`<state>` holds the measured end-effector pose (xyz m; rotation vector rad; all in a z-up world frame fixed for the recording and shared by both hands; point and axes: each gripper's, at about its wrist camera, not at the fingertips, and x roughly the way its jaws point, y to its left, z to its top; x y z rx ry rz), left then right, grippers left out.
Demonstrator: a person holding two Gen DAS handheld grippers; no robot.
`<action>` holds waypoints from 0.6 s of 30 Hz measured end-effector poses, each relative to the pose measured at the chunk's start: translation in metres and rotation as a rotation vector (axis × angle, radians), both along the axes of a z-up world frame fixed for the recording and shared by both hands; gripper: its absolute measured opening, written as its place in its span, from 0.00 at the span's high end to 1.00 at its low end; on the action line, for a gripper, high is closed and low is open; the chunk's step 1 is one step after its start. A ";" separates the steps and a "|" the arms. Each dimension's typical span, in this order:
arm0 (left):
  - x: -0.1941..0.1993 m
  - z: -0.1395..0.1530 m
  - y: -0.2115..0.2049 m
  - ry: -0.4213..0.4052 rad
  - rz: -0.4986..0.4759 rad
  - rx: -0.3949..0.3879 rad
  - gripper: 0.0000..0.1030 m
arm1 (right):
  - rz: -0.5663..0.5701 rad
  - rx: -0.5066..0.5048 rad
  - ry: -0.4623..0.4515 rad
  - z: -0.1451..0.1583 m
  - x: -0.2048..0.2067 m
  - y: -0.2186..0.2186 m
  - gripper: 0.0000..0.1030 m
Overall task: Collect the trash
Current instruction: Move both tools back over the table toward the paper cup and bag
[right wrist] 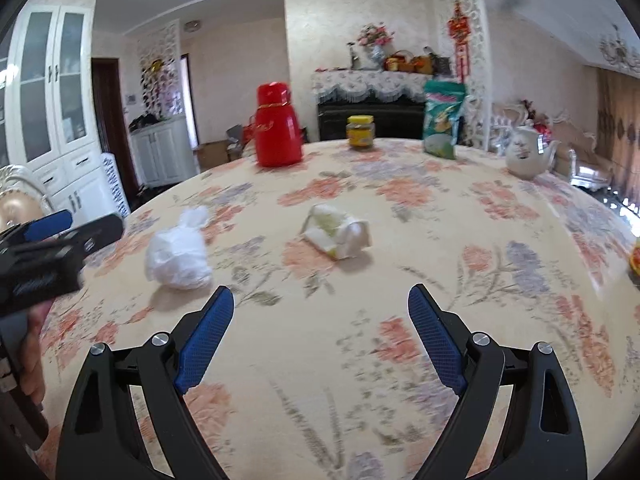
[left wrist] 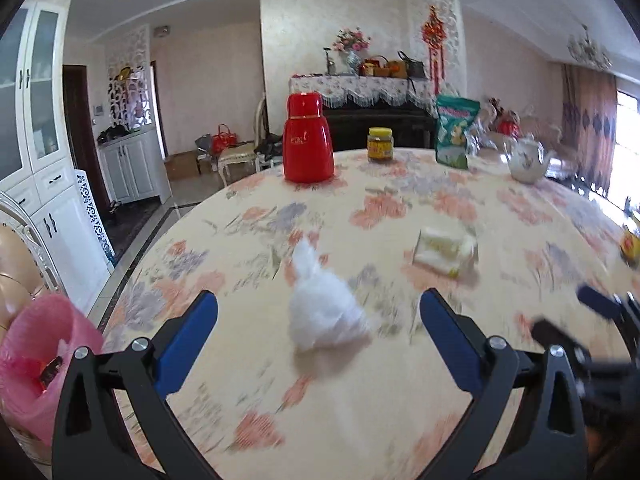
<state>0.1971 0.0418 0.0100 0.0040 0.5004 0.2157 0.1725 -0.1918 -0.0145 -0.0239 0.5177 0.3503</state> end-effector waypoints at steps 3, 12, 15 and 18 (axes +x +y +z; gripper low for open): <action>0.020 -0.002 -0.004 -0.011 0.028 -0.006 0.05 | -0.049 0.011 -0.015 0.001 0.004 -0.014 0.19; 0.027 -0.036 0.022 0.015 0.019 -0.171 0.05 | -0.086 0.004 0.038 -0.009 0.018 -0.022 0.19; 0.029 -0.039 0.033 0.022 0.039 -0.171 0.05 | -0.063 -0.027 0.076 -0.012 0.034 -0.009 0.19; 0.031 -0.041 0.041 0.027 0.079 -0.183 0.05 | -0.043 -0.116 0.112 -0.015 0.061 0.010 0.19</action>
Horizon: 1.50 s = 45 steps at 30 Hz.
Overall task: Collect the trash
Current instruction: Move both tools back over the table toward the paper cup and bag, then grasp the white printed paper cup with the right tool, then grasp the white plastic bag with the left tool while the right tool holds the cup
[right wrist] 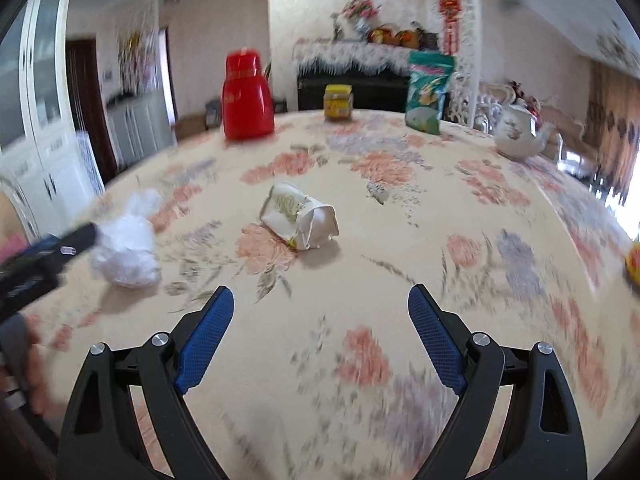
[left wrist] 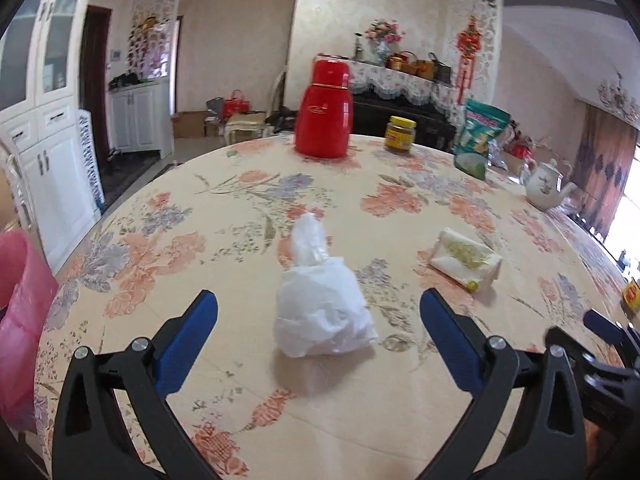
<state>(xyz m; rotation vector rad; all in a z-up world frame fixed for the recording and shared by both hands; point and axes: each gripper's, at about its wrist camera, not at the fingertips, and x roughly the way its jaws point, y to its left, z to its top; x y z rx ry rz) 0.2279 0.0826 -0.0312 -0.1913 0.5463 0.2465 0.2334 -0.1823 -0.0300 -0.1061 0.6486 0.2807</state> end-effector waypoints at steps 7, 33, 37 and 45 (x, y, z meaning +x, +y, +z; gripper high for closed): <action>-0.002 0.000 0.006 -0.001 0.014 -0.023 0.05 | 0.052 -0.108 0.111 -0.021 0.094 0.037 0.19; 0.005 -0.005 0.004 0.036 0.000 -0.031 0.05 | -0.004 0.059 0.135 -0.010 0.020 0.018 0.61; 0.005 -0.007 0.005 0.041 -0.006 -0.044 0.05 | -0.039 0.109 0.095 0.000 -0.026 0.001 0.61; 0.013 -0.016 0.007 0.092 -0.027 -0.082 0.06 | -0.010 0.128 0.143 -0.017 -0.049 0.003 0.61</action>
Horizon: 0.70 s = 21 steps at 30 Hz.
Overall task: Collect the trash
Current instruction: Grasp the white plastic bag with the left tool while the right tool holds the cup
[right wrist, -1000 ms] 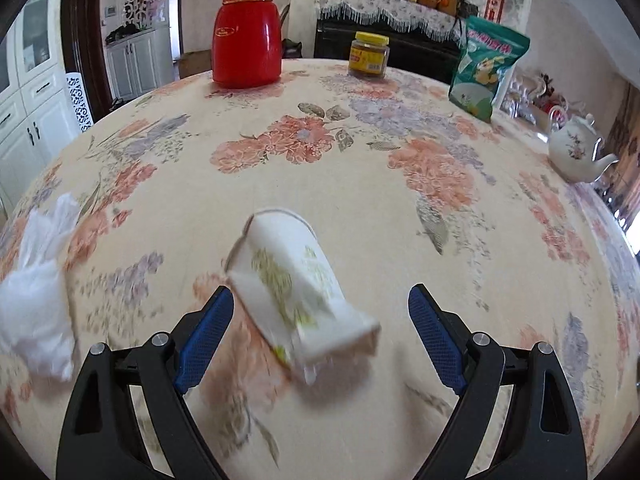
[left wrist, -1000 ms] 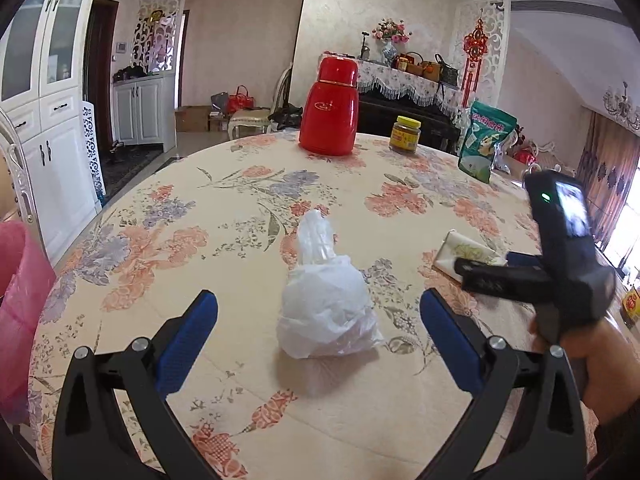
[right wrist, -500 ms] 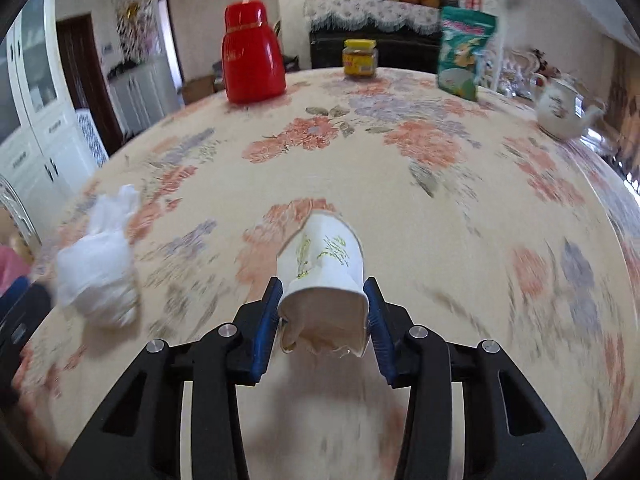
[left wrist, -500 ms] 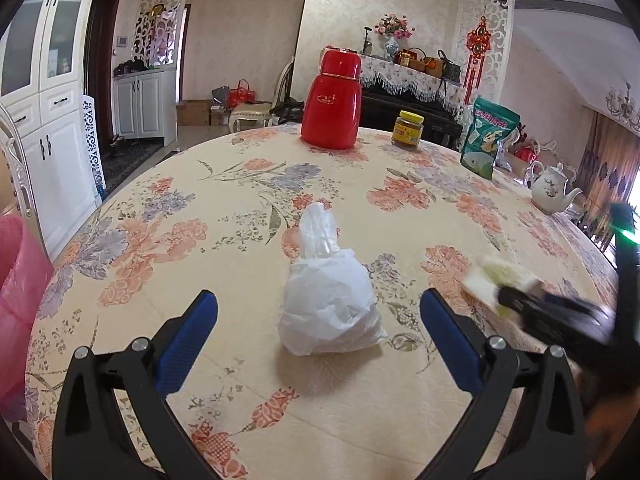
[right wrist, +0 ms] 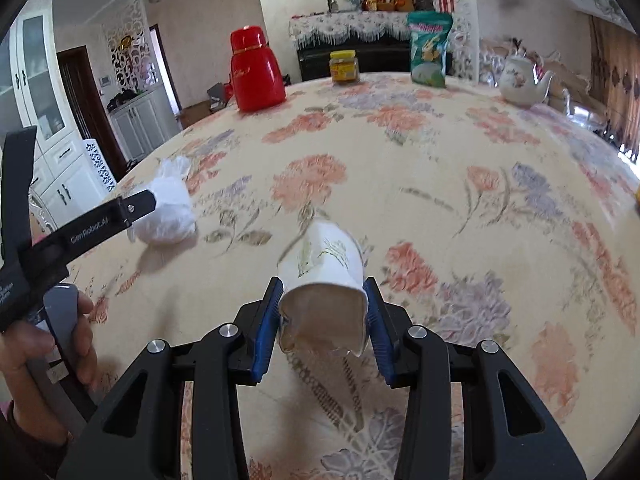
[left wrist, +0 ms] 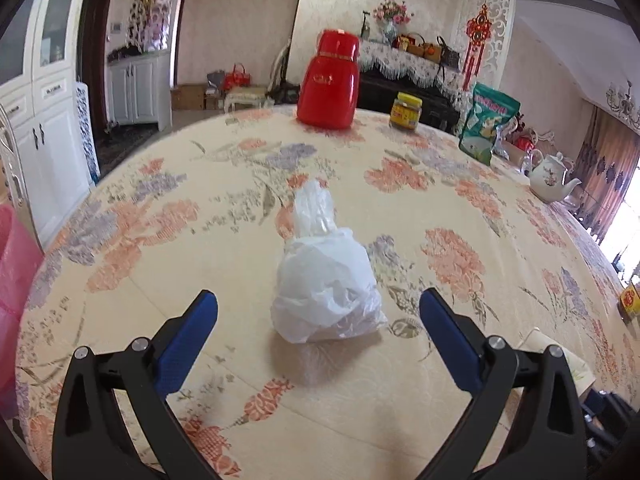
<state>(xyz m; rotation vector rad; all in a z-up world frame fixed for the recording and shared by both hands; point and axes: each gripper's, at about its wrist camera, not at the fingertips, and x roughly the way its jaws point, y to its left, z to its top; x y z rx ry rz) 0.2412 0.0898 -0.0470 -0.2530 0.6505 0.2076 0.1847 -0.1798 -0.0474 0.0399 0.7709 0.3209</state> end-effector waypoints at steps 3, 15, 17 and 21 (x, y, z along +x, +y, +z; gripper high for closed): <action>0.003 0.000 -0.003 0.010 -0.003 0.007 0.09 | 0.002 -0.004 -0.014 0.001 -0.002 -0.004 0.61; 0.060 -0.014 -0.002 0.185 0.007 0.071 0.46 | -0.027 -0.008 0.007 -0.002 0.001 -0.015 0.59; 0.058 -0.016 0.000 0.173 -0.008 0.062 0.60 | -0.033 -0.005 0.012 -0.003 0.002 -0.016 0.59; 0.036 -0.007 -0.003 0.112 -0.046 0.061 0.66 | -0.032 -0.010 0.004 -0.002 0.000 -0.017 0.60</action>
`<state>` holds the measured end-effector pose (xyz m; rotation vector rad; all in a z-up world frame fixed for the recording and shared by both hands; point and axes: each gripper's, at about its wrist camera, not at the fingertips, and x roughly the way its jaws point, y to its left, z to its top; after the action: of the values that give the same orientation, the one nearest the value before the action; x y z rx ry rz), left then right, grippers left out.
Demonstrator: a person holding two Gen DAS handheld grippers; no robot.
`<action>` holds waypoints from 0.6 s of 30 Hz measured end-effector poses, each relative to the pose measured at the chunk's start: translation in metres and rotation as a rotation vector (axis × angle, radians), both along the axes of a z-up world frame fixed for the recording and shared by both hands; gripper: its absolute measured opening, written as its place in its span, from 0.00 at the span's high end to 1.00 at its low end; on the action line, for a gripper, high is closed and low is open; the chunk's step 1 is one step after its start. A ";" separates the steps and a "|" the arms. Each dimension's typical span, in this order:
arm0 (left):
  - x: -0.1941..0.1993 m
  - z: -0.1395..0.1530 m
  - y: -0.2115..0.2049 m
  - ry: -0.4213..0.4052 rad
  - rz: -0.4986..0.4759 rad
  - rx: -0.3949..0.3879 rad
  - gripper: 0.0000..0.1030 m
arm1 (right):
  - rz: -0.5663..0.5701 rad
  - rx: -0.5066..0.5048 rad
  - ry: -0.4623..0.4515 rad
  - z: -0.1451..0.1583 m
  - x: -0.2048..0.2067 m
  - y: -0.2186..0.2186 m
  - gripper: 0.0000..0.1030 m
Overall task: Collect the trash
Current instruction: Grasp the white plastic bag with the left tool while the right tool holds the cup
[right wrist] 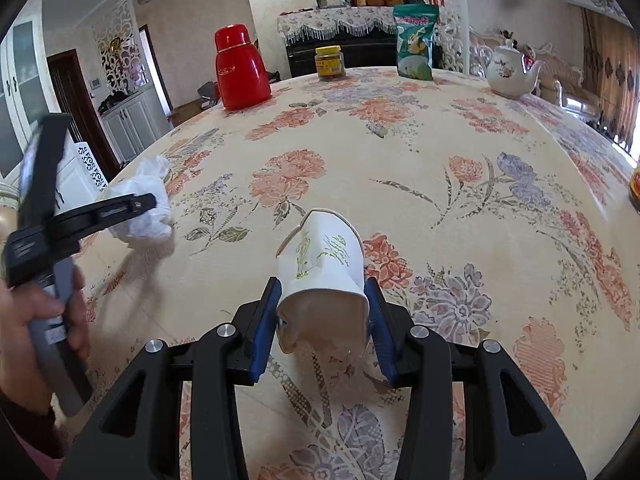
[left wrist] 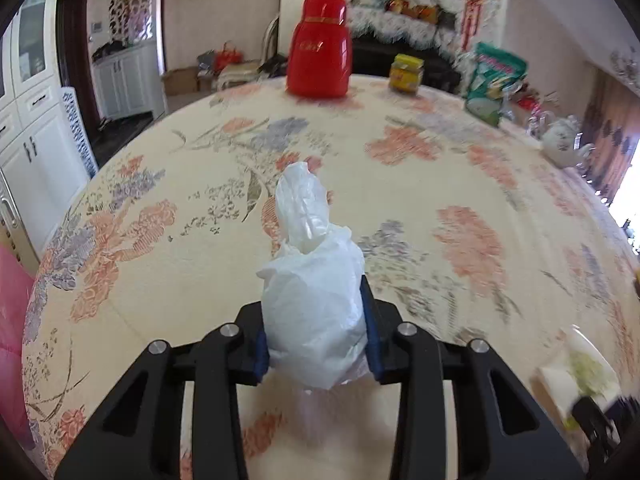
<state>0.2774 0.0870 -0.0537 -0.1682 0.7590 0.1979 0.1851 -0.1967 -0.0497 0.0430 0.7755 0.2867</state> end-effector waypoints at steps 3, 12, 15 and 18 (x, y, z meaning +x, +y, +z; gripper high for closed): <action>-0.024 0.010 -0.007 -0.047 -0.045 0.008 0.66 | 0.014 -0.016 -0.024 0.003 -0.004 0.004 0.60; -0.086 0.019 -0.026 -0.118 -0.095 0.055 0.66 | 0.039 0.012 -0.069 0.009 -0.010 0.006 0.61; -0.102 0.020 -0.029 -0.131 -0.102 0.048 0.66 | 0.056 0.021 -0.102 0.013 -0.015 0.010 0.61; -0.118 0.022 -0.033 -0.144 -0.118 0.050 0.66 | 0.077 0.026 -0.142 0.017 -0.024 0.016 0.61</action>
<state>0.1593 0.0539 -0.0321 -0.0888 0.6184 0.0920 0.1613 -0.1810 -0.0324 0.0168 0.6337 0.3690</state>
